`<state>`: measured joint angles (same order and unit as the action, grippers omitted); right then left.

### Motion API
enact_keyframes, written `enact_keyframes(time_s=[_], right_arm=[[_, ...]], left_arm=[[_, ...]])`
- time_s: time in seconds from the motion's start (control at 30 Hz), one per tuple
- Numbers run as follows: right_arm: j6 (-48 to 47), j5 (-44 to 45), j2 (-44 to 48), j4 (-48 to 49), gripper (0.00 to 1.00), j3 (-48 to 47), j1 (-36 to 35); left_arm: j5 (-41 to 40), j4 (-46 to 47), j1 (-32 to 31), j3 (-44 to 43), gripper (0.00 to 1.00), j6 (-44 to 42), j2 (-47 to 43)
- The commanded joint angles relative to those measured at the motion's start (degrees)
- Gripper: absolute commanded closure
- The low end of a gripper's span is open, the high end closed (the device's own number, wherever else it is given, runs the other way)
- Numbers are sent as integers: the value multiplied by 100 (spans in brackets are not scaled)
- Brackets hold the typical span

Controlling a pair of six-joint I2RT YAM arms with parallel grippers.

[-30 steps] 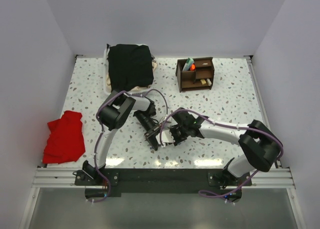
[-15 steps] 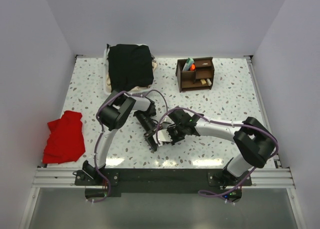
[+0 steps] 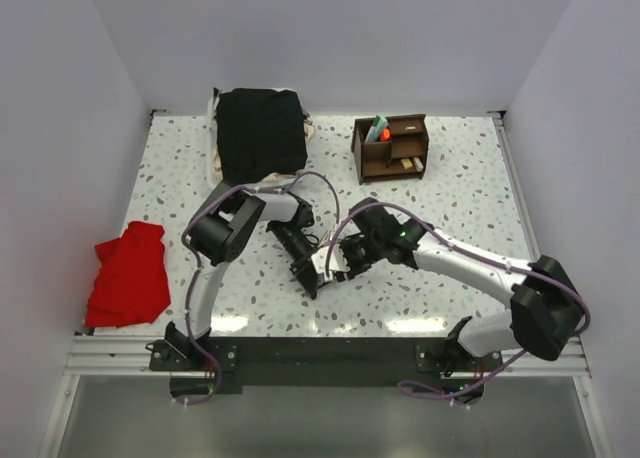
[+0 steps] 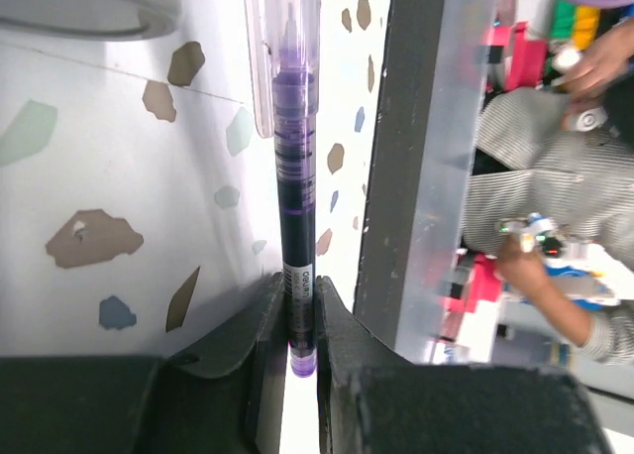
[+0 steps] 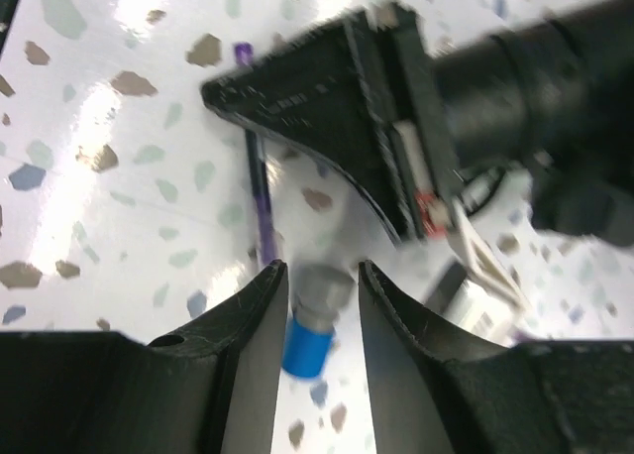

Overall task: Sort the stationery into containers
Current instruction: Close the pen cap on the pen.

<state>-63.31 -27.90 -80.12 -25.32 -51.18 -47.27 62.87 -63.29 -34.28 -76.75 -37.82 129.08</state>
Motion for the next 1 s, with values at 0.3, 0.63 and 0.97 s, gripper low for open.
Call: enact_keyframes(time_s=[0.3, 0.63, 0.97], right_arm=[[3444, 1647, 1930, -440, 48, -936, 1315], [4475, 1076, 1341, -571, 35, -1921, 1773], [8316, -251, 621, 633, 32, -2098, 2784]], left_arm=[[-723, 115, 431, -445, 100, -428, -1200], [-846, 263, 563, -1720, 100, 765, -1305], [-1567, 1755, 607, -1940, 100, 1979, -1956]])
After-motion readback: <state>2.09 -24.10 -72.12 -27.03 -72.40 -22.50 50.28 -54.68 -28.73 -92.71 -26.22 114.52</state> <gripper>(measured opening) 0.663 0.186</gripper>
